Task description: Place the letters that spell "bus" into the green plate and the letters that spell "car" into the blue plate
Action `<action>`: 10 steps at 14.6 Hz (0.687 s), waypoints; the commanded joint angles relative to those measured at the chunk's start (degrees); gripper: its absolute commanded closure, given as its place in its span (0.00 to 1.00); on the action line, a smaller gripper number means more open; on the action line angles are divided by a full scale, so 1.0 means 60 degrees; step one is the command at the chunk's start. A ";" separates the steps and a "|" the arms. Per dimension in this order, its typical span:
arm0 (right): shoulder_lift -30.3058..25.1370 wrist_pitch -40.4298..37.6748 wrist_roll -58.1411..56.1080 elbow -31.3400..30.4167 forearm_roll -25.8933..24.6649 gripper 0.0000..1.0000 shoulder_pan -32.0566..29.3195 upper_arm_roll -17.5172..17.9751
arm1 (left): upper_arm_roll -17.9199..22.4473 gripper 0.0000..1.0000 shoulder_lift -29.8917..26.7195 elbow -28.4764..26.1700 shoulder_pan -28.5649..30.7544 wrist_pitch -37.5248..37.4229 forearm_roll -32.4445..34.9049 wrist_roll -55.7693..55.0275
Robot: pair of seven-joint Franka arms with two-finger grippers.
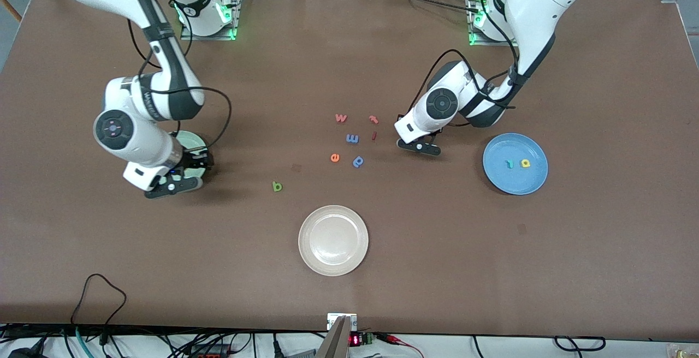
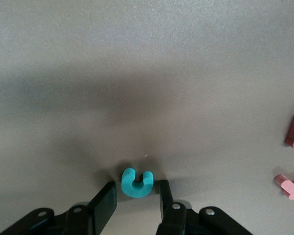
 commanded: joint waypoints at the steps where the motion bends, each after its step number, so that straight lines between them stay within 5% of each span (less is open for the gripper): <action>1: 0.0654 -0.0149 0.0607 0.0963 0.0265 0.28 0.0587 -0.0050 | 0.0077 0.55 0.0122 0.0045 -0.0101 0.0109 0.0344 -0.0317; 10: 0.2178 -0.0032 0.1591 0.2415 0.0955 0.34 0.1673 -0.0050 | 0.0150 0.55 0.0209 0.0469 -0.0116 0.0035 0.0359 -0.0287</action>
